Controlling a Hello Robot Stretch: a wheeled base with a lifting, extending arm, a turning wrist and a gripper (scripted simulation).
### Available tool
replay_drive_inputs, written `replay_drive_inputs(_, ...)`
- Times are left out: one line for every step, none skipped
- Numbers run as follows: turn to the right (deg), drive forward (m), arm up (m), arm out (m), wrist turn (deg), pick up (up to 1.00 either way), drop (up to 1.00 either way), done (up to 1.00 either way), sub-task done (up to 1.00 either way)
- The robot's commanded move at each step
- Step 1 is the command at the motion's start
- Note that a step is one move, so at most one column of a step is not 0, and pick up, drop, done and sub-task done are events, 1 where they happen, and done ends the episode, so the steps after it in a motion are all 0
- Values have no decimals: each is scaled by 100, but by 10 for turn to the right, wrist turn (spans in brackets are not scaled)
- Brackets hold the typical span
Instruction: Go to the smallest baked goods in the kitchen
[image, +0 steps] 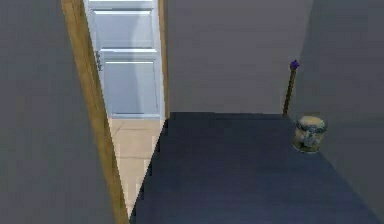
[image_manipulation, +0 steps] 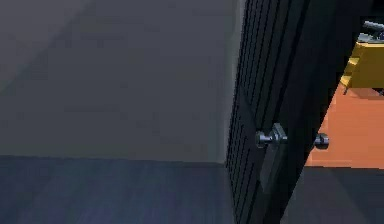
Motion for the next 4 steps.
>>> replay_drive_inputs(0, 100, 0, 0, 0, 0, 0, 0, 0)
replay_drive_inputs(90, 0, 0, 0, 0, 0, 0, 0, 0)
replay_drive_inputs(0, 20, 0, 0, 0, 0, 0, 0, 0)
replay_drive_inputs(-450, 0, 0, 0, 0, 0, 0, 0, 0)
